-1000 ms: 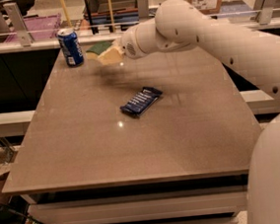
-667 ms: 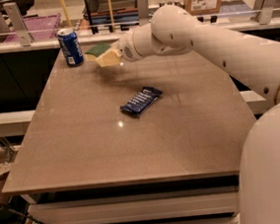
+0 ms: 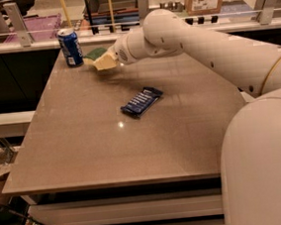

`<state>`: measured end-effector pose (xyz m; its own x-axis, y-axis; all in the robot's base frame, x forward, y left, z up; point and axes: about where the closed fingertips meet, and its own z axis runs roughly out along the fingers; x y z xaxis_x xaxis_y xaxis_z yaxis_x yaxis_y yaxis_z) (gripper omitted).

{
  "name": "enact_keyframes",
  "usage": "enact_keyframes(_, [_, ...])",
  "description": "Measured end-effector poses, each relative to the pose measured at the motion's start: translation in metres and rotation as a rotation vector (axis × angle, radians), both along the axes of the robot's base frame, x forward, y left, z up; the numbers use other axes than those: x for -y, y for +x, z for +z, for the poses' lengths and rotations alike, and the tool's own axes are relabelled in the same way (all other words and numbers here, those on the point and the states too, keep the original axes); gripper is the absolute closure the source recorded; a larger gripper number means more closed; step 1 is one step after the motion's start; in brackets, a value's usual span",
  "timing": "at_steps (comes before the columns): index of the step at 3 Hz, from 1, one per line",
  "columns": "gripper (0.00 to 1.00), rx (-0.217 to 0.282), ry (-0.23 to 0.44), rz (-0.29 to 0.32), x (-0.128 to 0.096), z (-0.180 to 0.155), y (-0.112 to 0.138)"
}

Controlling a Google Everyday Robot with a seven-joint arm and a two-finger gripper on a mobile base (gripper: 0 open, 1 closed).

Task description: Move sponge near pepsi can

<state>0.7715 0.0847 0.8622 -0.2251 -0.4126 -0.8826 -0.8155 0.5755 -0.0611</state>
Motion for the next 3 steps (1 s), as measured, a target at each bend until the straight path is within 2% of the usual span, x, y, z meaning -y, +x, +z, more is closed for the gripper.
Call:
enact_keyframes(1, [1.00,-0.012,0.004,0.006,-0.0052,-0.0102,0.0035])
enact_keyframes(2, [0.84,-0.014,0.004,0.009,-0.0075,-0.0113,0.0029])
enact_keyframes(3, [0.59,-0.016,0.004,0.013,-0.0101,-0.0129,0.0025])
